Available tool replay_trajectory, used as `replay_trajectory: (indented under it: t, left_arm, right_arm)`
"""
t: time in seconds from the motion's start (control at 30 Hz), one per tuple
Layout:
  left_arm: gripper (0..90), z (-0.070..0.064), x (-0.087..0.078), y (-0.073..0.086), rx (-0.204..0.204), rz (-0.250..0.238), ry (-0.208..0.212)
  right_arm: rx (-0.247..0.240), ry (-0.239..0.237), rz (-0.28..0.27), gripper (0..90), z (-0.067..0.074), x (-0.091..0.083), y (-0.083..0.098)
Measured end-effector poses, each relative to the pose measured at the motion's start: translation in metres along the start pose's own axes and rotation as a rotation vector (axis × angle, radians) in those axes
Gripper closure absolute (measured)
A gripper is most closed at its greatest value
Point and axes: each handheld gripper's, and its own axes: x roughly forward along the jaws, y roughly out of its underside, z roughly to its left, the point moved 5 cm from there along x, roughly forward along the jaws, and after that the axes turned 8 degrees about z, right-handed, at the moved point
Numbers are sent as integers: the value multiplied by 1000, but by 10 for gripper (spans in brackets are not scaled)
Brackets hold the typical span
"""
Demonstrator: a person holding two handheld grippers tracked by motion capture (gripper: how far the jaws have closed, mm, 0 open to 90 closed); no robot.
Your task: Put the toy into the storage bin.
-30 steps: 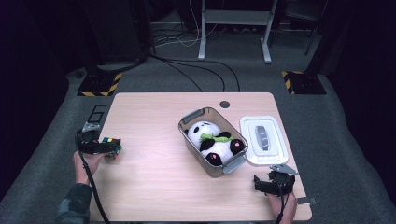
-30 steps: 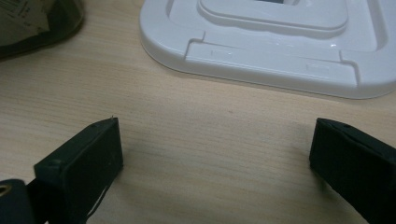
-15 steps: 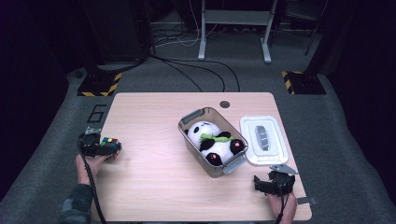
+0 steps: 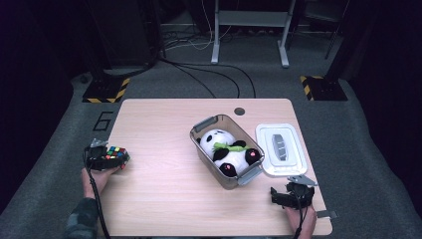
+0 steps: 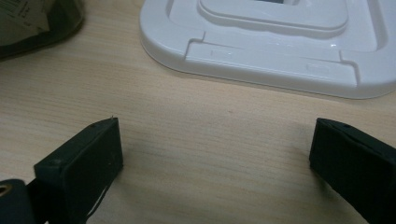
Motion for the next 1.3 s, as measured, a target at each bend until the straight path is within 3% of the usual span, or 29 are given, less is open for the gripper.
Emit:
replay_trajectory:
  t: [0.17, 0.73, 0.97, 1.13, 1.17, 1.27, 1.3]
  left_arm:
    - [322, -1, -1, -1, 19, 0, -4]
    - [328, -22, -4, -6, 71, 1, 58]
    - [328, -46, -11, -12, 138, 18, 102]
    - [328, -57, -15, -16, 160, 17, 127]
    - [328, -64, -19, -20, 186, 18, 139]
    - [328, -70, -22, -23, 196, 17, 149]
    - [328, -77, -25, -26, 222, 10, 154]
  right_arm:
    - [0, 0, 0, 20, 0, 0, 0]
    - [0, 0, 0, 19, 0, 0, 0]
    - [0, 0, 0, 20, 0, 0, 0]
    - [0, 0, 0, 20, 0, 0, 0]
    - [0, 0, 0, 20, 0, 0, 0]
    - [1, 0, -1, 20, 0, 0, 0]
    - [0, 0, 0, 20, 0, 0, 0]
